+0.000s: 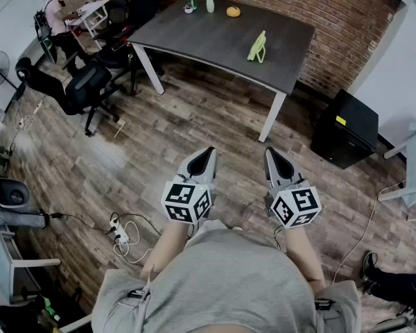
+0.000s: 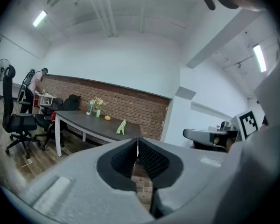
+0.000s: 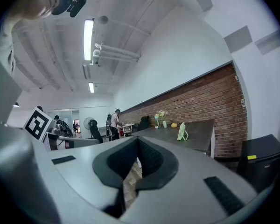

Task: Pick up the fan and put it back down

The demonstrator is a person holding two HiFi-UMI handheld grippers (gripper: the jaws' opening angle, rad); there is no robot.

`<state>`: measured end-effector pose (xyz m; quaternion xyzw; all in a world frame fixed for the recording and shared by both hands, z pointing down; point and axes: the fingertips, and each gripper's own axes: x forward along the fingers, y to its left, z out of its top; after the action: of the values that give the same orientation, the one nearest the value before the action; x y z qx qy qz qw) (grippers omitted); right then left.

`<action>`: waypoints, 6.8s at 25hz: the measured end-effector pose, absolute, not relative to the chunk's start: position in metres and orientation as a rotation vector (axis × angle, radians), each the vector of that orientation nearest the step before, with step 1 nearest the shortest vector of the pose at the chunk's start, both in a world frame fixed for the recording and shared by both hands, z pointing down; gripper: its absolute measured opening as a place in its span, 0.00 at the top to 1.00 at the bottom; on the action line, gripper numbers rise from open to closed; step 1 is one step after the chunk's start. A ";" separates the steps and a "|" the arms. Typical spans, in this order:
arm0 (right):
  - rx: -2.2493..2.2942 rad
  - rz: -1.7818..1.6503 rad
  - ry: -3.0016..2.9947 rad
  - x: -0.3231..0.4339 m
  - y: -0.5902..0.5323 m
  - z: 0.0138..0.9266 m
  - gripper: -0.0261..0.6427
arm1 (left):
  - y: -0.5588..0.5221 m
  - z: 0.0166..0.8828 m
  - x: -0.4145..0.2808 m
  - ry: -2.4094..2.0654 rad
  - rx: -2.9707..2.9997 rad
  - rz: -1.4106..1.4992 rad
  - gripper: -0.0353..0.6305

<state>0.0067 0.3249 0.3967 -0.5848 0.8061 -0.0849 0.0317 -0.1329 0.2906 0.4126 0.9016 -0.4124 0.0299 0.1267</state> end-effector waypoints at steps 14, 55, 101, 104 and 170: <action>-1.758 -0.241 2.532 0.016 0.356 0.393 0.96 | 0.319 0.413 -0.121 -1.245 2.597 0.065 0.91; -1.727 -0.370 2.540 0.058 0.282 0.431 0.66 | 0.261 0.439 -0.074 -1.203 2.587 0.126 0.74; -1.880 -0.415 2.423 0.070 -0.077 0.421 0.65 | -0.098 0.432 -0.071 -1.060 2.620 0.137 0.74; -1.890 -0.436 2.420 0.072 -0.084 0.425 0.64 | -0.105 0.434 -0.071 -1.058 2.611 0.144 0.74; -2.314 -0.768 2.256 0.220 -0.358 0.565 0.59 | -0.369 0.474 0.042 -1.018 2.526 0.306 0.74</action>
<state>0.2196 -0.3583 0.5655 -0.6939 0.6763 -0.2304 -0.0900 0.0416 -0.3687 0.4744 0.9032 -0.3641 0.1094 0.1993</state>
